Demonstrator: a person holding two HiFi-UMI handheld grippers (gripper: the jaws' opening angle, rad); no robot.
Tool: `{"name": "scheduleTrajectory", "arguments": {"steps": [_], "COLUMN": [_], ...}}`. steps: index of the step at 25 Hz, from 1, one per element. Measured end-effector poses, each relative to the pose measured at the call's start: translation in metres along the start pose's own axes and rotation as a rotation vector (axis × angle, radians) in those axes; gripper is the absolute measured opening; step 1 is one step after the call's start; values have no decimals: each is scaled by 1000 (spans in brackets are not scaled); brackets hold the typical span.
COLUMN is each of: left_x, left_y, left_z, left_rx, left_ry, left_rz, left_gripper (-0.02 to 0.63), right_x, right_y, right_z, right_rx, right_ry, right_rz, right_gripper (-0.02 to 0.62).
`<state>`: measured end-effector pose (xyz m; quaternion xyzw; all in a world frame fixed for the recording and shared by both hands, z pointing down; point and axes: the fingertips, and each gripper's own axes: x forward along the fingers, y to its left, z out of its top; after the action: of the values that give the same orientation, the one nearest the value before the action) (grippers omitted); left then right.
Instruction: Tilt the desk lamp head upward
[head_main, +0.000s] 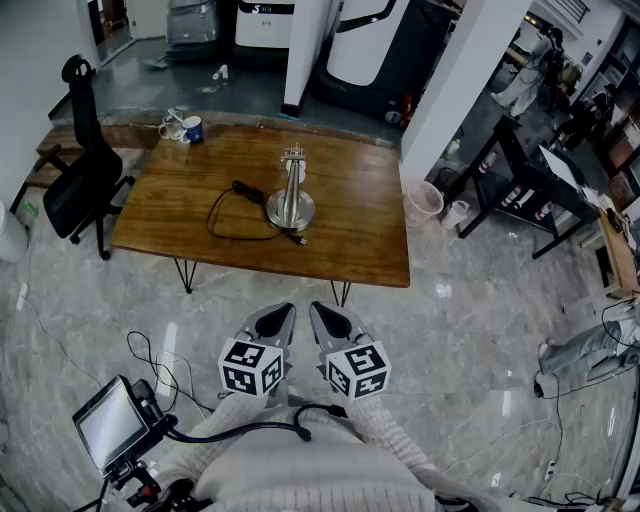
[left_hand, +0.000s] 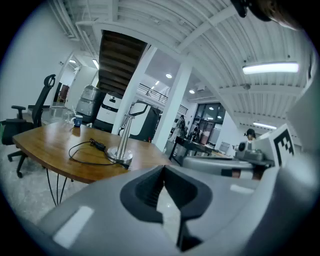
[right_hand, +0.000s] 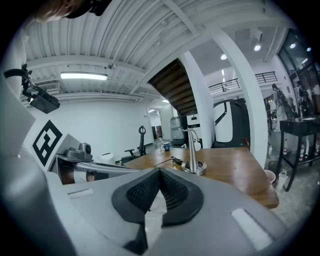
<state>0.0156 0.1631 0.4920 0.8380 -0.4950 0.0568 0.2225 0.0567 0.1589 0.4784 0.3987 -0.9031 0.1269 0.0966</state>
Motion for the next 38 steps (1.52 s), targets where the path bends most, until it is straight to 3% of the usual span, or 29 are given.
{"name": "scheduleTrajectory", "arguments": {"steps": [7,14,23,27,29,33,38], "left_x": [32,81,154,178,190,202,222], "left_y": [33,79,138,152,159,166,167], "left_z": [16,55,114,118,118,121,130], "left_rx": [-9,-23,22,-4,-10,-54,-161], "left_ry": [-18,-26,23,81,107,132,174], "left_rz": [24,-12,-125,-176,-189,-226,-324], "left_gripper": [8,8,8,8,8,77,177], "right_x": [36,102,195,219,230,248,279], "right_y": [-18,-53,-103,-120,-130,-140,-156], "right_z": [-3,23,59,61,59,52,48], "right_rx": [7,10,6,4,1,-14,-122], "right_ry": [25,23,16,54,75,119,171], "right_rz": [30,32,-42,-72,-80,-64,-17], "right_gripper": [-2,-2,0,77,80,106,146]}}
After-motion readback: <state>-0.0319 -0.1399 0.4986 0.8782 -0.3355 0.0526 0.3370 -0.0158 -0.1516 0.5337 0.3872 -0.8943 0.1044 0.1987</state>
